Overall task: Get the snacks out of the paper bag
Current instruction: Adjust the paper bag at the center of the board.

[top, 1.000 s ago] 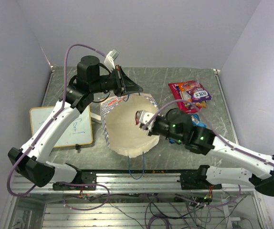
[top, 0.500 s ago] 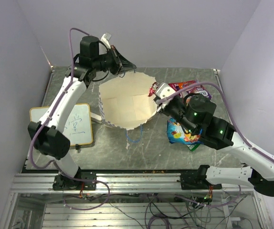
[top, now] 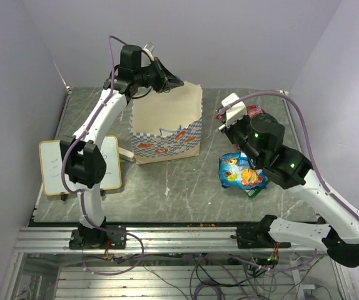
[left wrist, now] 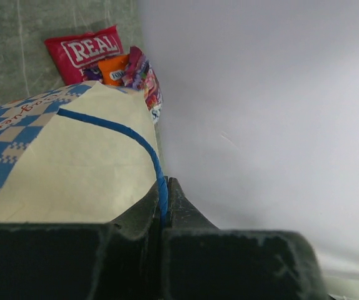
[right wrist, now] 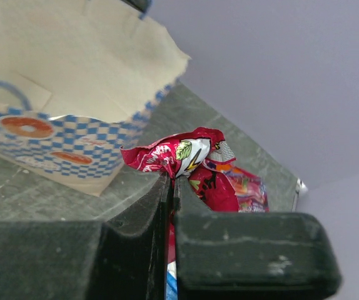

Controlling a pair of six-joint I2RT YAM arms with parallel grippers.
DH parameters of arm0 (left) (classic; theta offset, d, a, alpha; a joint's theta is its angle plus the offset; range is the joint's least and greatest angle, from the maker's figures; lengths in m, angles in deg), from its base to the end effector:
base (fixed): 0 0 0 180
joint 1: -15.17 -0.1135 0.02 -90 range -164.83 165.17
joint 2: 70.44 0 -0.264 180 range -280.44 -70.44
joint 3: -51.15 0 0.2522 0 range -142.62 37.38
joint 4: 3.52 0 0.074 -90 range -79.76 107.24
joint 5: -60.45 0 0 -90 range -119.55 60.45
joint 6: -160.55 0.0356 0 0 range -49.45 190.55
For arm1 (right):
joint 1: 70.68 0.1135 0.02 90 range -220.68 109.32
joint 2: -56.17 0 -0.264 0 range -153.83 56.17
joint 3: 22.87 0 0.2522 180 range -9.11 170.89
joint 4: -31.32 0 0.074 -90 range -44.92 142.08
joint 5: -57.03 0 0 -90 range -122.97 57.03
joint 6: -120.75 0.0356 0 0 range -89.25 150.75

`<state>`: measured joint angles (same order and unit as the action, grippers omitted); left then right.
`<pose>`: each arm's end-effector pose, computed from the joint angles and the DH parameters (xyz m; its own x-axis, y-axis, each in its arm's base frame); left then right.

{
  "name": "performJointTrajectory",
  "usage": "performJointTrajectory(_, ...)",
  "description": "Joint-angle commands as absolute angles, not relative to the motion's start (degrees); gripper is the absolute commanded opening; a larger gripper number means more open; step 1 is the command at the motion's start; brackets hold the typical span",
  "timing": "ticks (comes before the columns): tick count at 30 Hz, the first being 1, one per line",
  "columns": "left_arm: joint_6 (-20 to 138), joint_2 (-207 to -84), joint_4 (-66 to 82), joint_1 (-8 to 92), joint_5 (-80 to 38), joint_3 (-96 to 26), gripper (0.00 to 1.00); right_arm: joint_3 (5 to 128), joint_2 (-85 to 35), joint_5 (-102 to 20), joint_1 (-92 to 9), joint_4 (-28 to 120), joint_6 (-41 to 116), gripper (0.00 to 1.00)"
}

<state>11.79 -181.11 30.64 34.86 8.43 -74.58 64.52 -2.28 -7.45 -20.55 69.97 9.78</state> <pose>0.4193 -0.1733 0.3926 -0.8550 -0.4098 -0.3179 0.1583 0.3775 -0.9124 0.1446 0.1492 0.4426 0.0495 -0.4445 -0.8944 -0.4312 0.7982 -0.4206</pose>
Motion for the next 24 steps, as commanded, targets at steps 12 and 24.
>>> performJointTrajectory(12,13.6,-186.0,30.2,29.8,9.2,-85.5,0.32,57.4,-9.6,-15.8,-46.3,80.0,14.2,0.00)
performJointTrajectory(24,19.2,-179.5,38.4,26.4,9.4,-84.9,1.00,52.7,-12.9,-18.9,-57.9,76.0,18.3,0.00)
